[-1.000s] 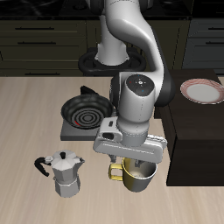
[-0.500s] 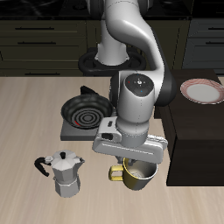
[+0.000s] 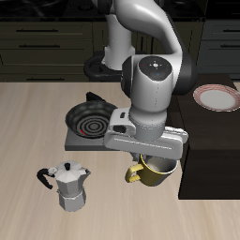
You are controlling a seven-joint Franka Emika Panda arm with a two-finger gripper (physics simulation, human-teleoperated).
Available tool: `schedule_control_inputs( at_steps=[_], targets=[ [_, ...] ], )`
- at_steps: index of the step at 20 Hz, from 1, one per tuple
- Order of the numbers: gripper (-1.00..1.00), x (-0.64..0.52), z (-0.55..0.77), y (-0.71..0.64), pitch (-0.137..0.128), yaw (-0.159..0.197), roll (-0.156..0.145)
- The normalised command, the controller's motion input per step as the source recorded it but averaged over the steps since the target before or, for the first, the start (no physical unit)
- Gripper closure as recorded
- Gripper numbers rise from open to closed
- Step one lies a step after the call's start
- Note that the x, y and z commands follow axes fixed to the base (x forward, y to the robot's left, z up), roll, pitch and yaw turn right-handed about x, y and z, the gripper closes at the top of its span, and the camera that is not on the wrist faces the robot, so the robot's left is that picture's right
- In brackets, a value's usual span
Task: Place the mug on the plate
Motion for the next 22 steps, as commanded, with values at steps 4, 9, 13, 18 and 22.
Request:
schedule_control_inputs(
  at_steps=[4,9,13,18,22],
  targets=[
    [1.0,-0.25,0.44,0.09,-0.082,0.037,0.028],
    [1.0,-0.32,0.44,0.08,-0.084,0.037,0.018],
    [1.0,-0.21,0.47,0.0,-0.109,0.08,-0.015],
    [1.0,-0.25,0.5,-0.02,-0.074,0.013,0.001],
    [1.0,-0.3,0.52,0.0,-0.09,0.031,-0.003]
  ],
)
